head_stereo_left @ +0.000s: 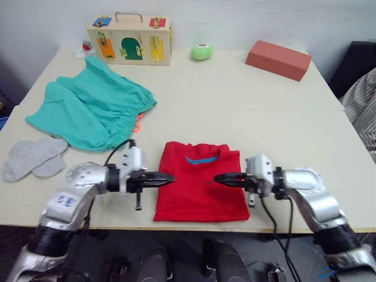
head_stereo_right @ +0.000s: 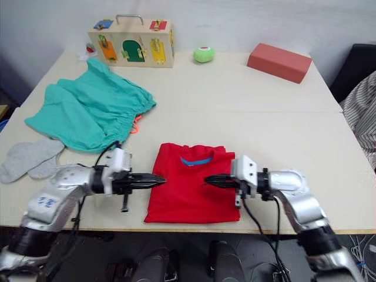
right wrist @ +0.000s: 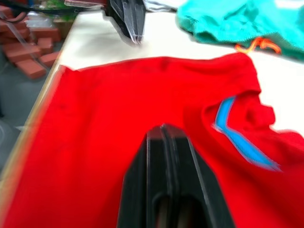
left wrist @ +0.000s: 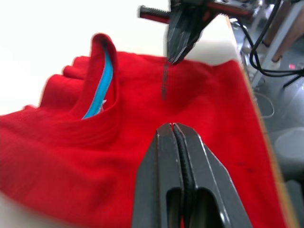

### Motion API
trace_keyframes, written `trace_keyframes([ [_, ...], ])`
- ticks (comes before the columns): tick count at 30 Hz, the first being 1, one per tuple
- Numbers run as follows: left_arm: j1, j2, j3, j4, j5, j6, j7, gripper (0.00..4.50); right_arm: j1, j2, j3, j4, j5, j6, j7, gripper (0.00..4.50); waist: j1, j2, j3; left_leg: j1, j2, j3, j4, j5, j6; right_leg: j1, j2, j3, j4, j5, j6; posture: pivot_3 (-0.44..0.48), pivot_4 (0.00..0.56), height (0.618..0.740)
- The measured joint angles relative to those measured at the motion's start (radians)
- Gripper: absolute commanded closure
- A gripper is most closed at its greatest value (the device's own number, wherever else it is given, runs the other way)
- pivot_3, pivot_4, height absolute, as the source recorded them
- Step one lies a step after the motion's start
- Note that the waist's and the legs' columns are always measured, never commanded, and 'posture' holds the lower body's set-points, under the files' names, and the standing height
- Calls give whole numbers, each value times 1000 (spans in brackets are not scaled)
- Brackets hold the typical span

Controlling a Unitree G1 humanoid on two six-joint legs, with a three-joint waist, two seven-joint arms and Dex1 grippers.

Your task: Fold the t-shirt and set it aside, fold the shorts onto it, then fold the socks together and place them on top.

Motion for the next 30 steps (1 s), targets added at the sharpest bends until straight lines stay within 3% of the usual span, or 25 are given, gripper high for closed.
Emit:
trace_keyframes([
  [3,-28,-54,-65,92,77,-62,2,4469,-67,54,49,131,-78,-80,-3,4500,1,0,0,-1,1,0,0,0,0,-1,0,1,2,0,0,0,150,740],
  [8,-74,-62,-51,201,121,-94,15,4469,-158,94,45,338,-163,-197,-57,4500,-2,0,0,-2,2,-1,3,0,0,-1,-2,1,2,0,0,0,150,740],
  [17,-150,-173,-2,378,196,-176,186,4469,-309,153,-36,631,-248,-278,-316,4500,-21,0,0,-2,1,-3,6,1,0,0,-4,0,7,0,0,0,150,740],
  [23,-160,-241,60,399,197,-118,311,4469,-337,181,-76,708,-266,-277,-427,4500,-24,0,0,-2,2,-4,6,1,0,0,-3,0,8,0,0,0,150,740],
  [30,-161,-266,163,365,94,87,367,4469,-317,160,-114,684,-265,-251,-441,4500,-25,0,0,-2,2,-4,6,1,0,0,-3,0,8,0,0,0,150,740],
])
